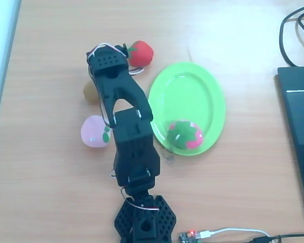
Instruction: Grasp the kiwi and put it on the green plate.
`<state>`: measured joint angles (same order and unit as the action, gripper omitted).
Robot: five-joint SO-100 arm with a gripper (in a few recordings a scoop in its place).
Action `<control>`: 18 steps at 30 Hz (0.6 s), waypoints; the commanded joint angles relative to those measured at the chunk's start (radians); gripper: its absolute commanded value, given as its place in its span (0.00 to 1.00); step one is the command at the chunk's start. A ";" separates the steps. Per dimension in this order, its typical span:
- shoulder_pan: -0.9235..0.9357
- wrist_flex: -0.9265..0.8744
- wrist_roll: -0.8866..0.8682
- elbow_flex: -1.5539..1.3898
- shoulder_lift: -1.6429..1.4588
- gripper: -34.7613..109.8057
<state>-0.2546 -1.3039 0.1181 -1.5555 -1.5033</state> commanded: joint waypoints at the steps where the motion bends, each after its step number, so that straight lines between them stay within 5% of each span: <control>1: -0.015 -0.005 0.018 0.029 0.005 0.56; 18: -0.017 -0.003 0.018 0.126 0.164 0.56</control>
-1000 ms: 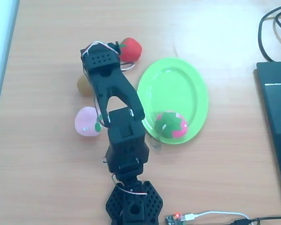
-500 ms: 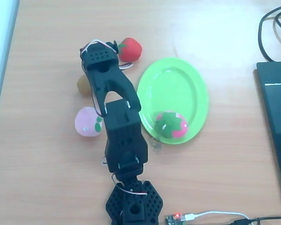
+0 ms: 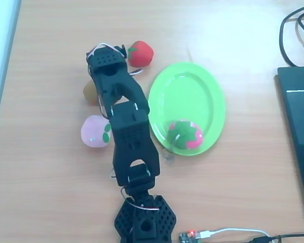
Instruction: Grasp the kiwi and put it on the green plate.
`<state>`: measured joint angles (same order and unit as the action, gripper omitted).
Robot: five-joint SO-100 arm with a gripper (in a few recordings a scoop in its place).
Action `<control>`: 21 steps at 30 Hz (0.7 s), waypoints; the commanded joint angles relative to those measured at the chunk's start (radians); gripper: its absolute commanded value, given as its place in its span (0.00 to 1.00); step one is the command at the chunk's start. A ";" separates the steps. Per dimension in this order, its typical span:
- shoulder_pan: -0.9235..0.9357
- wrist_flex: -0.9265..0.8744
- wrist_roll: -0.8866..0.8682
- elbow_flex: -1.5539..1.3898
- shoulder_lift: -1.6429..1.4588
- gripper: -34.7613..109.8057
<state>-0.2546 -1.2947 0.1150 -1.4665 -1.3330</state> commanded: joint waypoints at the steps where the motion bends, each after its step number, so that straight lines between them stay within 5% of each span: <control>1: -0.017 -0.012 0.021 0.044 0.003 0.56; 21: -0.026 -0.020 0.023 0.133 0.101 0.50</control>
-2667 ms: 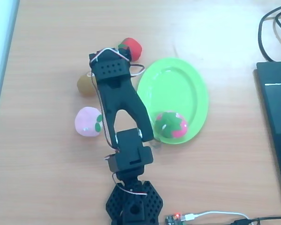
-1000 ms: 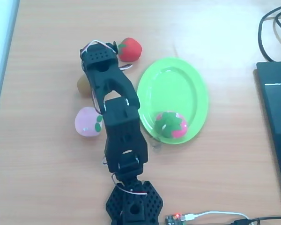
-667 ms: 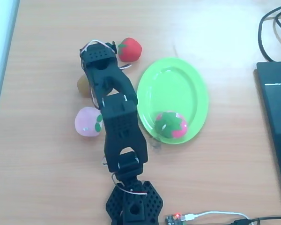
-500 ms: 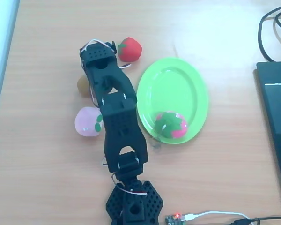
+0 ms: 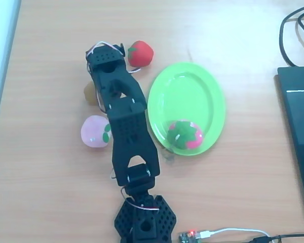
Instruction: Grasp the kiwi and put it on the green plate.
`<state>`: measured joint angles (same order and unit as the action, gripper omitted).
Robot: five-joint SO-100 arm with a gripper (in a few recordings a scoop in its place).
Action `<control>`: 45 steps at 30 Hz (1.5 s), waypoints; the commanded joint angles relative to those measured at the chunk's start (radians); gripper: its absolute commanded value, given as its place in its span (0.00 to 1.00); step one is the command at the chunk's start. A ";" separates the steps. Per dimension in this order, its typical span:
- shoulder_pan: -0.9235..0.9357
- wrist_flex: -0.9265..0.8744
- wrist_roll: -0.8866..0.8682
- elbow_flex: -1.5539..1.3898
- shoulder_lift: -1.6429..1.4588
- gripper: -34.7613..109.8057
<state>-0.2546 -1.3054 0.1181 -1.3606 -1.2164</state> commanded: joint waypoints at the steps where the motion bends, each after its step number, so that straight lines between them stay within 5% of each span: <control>1: -0.028 -0.011 0.020 0.029 -0.015 0.50; 21: -0.021 -0.087 0.020 0.127 -0.121 0.50; 45: 0.259 -0.241 0.021 0.114 -0.371 0.45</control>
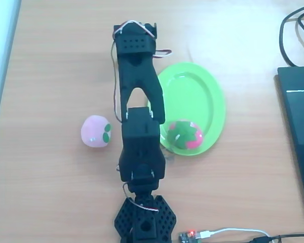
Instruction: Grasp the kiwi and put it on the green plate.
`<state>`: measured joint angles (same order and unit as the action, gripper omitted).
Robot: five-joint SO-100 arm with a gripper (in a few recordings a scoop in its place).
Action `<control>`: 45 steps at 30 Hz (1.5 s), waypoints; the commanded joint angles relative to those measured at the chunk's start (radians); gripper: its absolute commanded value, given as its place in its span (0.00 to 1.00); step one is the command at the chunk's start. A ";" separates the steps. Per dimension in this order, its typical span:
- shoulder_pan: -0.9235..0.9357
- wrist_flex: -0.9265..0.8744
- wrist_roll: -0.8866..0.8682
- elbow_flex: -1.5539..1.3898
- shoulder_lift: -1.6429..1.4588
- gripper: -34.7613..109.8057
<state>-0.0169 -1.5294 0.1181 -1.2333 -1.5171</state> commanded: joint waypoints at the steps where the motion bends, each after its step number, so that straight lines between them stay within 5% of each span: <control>1: 0.037 -0.017 0.021 -0.023 -0.080 0.45; 26: 0.419 -0.002 0.091 -0.293 -0.091 0.47; 45: 0.457 0.026 0.094 -0.293 0.057 0.49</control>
<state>0.4372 -1.5064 0.2025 -1.5186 -1.4588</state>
